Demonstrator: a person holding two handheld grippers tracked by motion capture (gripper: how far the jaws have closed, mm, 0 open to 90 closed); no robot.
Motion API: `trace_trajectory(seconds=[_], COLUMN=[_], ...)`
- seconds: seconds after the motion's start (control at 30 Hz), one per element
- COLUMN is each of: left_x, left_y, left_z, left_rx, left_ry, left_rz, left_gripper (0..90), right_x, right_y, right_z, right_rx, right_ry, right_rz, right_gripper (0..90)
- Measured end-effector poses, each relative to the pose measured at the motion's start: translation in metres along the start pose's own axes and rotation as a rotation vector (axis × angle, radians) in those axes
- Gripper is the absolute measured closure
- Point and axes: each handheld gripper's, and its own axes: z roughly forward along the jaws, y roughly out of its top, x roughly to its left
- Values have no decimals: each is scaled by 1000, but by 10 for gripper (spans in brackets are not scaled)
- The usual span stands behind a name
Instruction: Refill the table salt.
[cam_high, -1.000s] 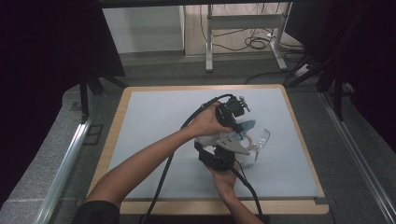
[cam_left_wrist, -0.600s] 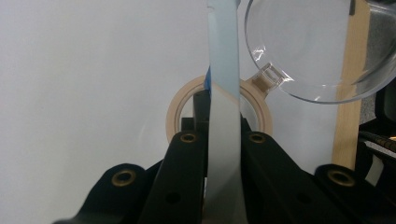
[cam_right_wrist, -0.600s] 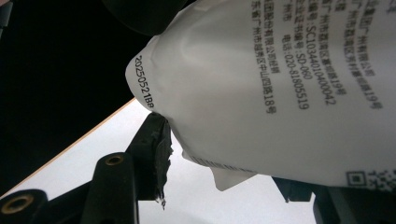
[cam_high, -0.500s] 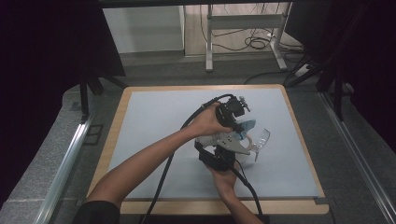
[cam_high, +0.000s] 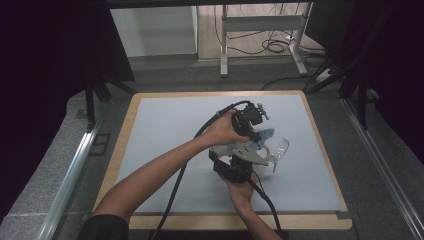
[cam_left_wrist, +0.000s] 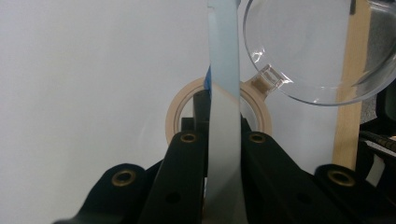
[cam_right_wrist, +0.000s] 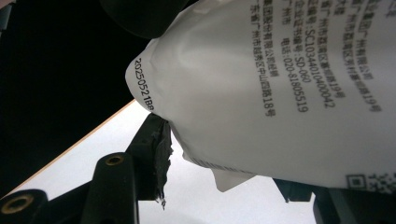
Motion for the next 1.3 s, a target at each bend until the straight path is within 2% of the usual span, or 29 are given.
trace_trajectory(seconds=[1.3], left_x=[-1], left_y=[1], left_z=[1], left_rx=[10], left_ry=[2], left_rz=[5], left_gripper=[900], right_x=[0], right_y=[1], right_z=[0], right_rx=[-2], right_ry=[-6], right_rz=[-9], right_gripper=[459])
